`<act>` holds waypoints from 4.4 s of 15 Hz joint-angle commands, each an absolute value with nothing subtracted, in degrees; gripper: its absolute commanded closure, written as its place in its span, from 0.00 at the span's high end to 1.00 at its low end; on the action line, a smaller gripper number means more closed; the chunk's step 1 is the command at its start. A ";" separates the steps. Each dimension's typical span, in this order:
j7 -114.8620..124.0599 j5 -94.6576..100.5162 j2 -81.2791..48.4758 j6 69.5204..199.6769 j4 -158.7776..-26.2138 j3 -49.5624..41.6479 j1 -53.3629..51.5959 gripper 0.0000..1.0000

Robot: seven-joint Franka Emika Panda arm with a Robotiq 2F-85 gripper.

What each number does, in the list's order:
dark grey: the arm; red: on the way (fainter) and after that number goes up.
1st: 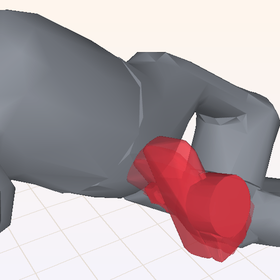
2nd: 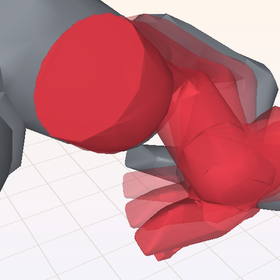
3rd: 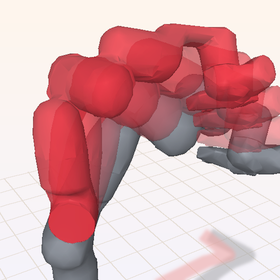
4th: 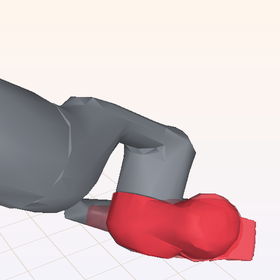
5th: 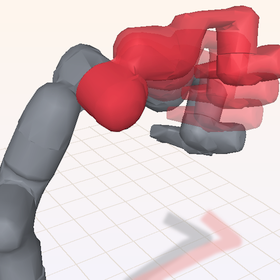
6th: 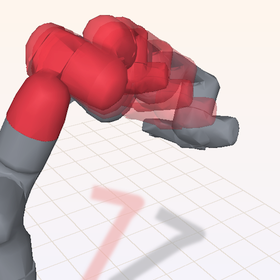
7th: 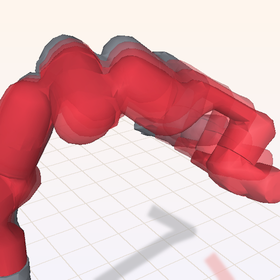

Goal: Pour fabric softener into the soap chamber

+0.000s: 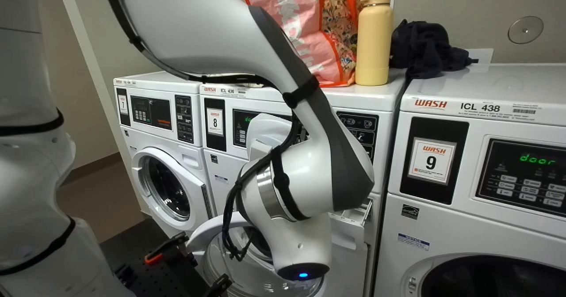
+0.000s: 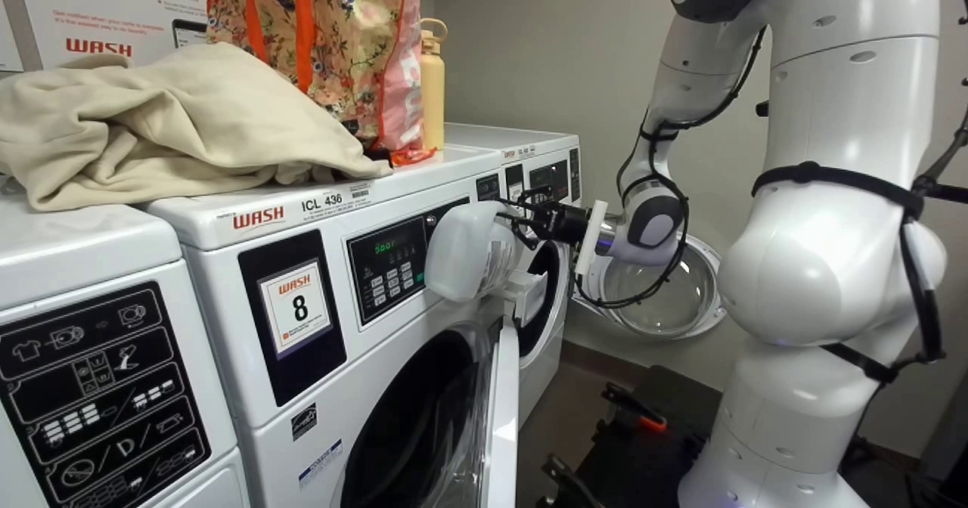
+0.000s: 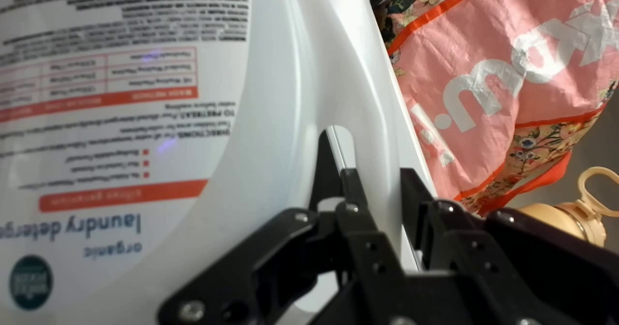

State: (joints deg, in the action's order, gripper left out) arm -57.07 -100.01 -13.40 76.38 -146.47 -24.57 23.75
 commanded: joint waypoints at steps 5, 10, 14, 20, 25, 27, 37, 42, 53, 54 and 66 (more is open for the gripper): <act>-62.31 -95.46 -12.81 77.56 -143.76 -24.54 22.68 0.06; -68.20 -91.11 -13.23 79.62 -142.47 -24.36 22.44 0.06; -74.66 -88.64 -13.82 82.49 -141.62 -24.29 22.03 0.06; -75.05 -80.98 5.64 96.25 -148.40 -23.32 19.29 0.06; -74.53 -78.74 18.83 104.78 -151.32 -18.37 18.65 0.06; -73.37 -78.25 23.89 108.02 -151.94 -15.96 18.76 0.06; -70.06 -68.42 37.36 121.20 -142.11 -8.66 18.06 0.06; -72.29 -66.34 34.90 129.79 -134.65 -8.97 15.64 0.06; -80.21 -66.26 22.50 149.34 -126.20 -9.61 7.71 0.06; -80.85 -66.18 21.67 150.17 -126.09 -9.64 7.29 0.06; -84.53 -67.49 18.66 152.17 -126.78 -8.68 7.54 0.22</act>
